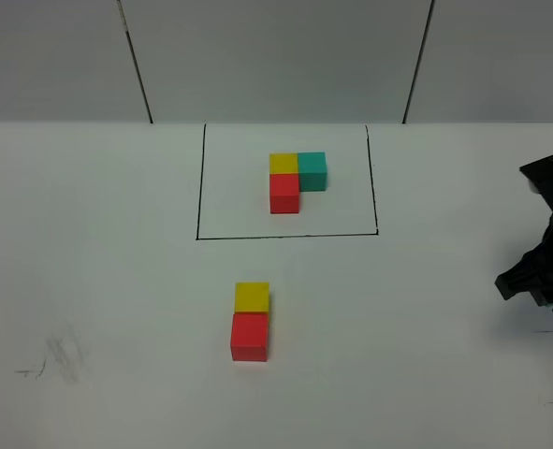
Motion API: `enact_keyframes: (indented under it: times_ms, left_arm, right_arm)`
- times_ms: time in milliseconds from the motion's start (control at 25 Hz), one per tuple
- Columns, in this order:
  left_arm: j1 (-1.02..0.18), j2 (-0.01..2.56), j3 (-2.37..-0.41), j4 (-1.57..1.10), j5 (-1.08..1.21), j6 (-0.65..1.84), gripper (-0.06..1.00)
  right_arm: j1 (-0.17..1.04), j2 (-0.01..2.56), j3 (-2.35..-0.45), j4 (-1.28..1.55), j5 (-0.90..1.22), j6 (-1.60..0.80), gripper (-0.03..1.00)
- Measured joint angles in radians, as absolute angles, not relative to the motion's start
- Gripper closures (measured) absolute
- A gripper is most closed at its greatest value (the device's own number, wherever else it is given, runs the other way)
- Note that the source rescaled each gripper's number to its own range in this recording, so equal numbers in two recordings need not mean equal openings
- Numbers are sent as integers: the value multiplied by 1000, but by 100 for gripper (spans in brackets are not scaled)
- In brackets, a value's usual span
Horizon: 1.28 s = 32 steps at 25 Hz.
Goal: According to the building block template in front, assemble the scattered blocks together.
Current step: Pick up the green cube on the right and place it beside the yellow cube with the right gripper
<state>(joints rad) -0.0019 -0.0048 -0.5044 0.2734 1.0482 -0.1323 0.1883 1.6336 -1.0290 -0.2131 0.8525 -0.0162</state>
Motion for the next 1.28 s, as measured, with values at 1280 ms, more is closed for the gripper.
enact_keyframes:
  times_ms: [1280]
  left_arm:
    - [-2,-5,-504,273,1048,-132,12]
  right_arm:
    - [533,1723,-1269,-7,1091,-942,51]
